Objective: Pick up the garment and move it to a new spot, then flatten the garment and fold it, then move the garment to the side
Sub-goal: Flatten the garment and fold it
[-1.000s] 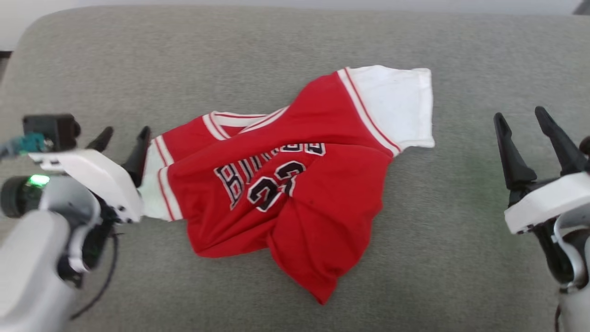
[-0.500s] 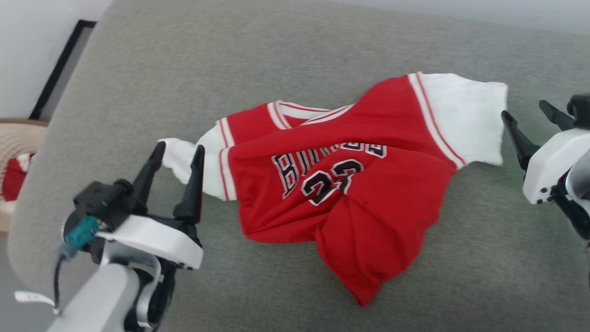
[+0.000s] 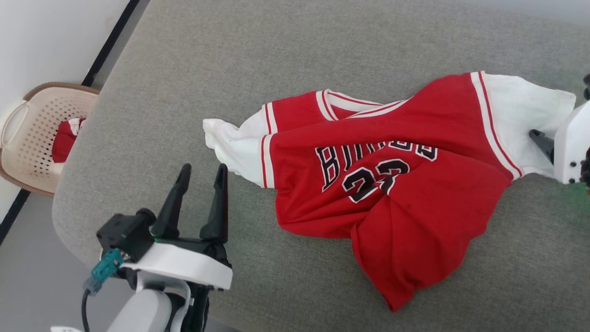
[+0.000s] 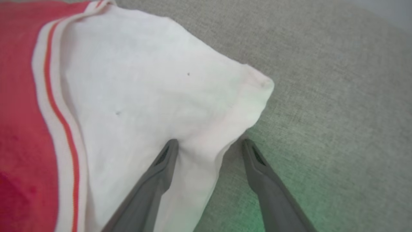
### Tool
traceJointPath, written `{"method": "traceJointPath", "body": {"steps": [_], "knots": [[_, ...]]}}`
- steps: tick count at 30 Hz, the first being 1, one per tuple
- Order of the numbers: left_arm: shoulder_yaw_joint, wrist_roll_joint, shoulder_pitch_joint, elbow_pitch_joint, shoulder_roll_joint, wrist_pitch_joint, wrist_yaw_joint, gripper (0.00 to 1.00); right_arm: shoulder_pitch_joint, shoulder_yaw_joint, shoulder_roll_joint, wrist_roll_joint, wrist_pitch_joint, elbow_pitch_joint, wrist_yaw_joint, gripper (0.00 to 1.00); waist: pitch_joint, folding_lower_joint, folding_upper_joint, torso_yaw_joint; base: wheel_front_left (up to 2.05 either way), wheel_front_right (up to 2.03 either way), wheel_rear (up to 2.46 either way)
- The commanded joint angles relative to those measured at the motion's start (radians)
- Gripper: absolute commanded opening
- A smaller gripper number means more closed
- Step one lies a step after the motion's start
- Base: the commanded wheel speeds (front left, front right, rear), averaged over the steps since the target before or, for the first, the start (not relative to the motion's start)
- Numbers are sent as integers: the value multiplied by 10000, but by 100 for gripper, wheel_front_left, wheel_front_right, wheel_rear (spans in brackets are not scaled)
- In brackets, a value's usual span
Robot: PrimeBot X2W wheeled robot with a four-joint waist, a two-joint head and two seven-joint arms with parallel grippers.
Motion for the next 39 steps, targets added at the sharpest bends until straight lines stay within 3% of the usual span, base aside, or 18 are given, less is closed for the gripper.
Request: {"method": "traceJointPath", "body": {"steps": [1, 2, 3, 4, 15, 20, 26, 28, 29, 30, 39], "knots": [[76, 180, 158, -56, -76, -63, -79, 100, 355, 305, 272, 209, 404, 363, 7, 100, 63, 0, -1, 62, 0, 0, 0], [183, 295, 213, -74, -179, -64, -152, 100, 347, 500, 312, 371, 753, 489, 12, 100, 82, 0, -1, 78, 0, 0, 0], [321, 341, 270, -132, -313, -66, -228, 100, 351, 762, 318, 503, 1106, 553, 24, 77, 100, 0, -1, 91, 0, 0, 0], [441, 441, 350, -152, -441, -66, -313, 100, 346, 1002, 257, 617, 1265, 509, 41, 0, 110, 0, -1, 101, 0, 0, 0], [2082, 1454, 1256, -303, -1278, -63, -1054, 100, 26, 1380, -1350, 1712, 1206, -793, -8, 0, -73, 0, -1, -535, 0, 0, 0], [2607, 1745, 1465, -301, -1404, -63, -1368, 100, 899, 681, -2204, 2377, 1366, -1744, -7, 0, -209, 0, -1, -953, 0, 0, 0], [2833, 1944, 1419, -193, -1505, -62, -1630, 100, 2010, -184, -2207, 2678, 1342, -1881, -5, 0, -182, 0, -1, -1123, 0, 0, 0], [2857, 1999, 1351, -106, -1496, -62, -1713, 100, 2220, -358, -1956, 2529, 1198, -1690, -4, 16, -157, 0, -1, -1167, 0, 0, 0], [2862, 2006, 1300, -66, -1489, -64, -1767, 100, 2235, -478, -1801, 2441, 1081, -1552, -4, 52, -145, 0, -1, -1189, 0, 0, 0], [2836, 1999, 1215, -19, -1469, -62, -1819, 100, 2223, -554, -1666, 2308, 1012, -1445, -4, 100, -139, 0, -1, -1211, 0, 0, 0], [2674, 1931, 195, 36, -730, 1222, -2150, 100, 2169, -1208, -1009, 1644, 343, -1600, -5, 100, -328, 0, -1, -1634, 0, 0, 0]]}}
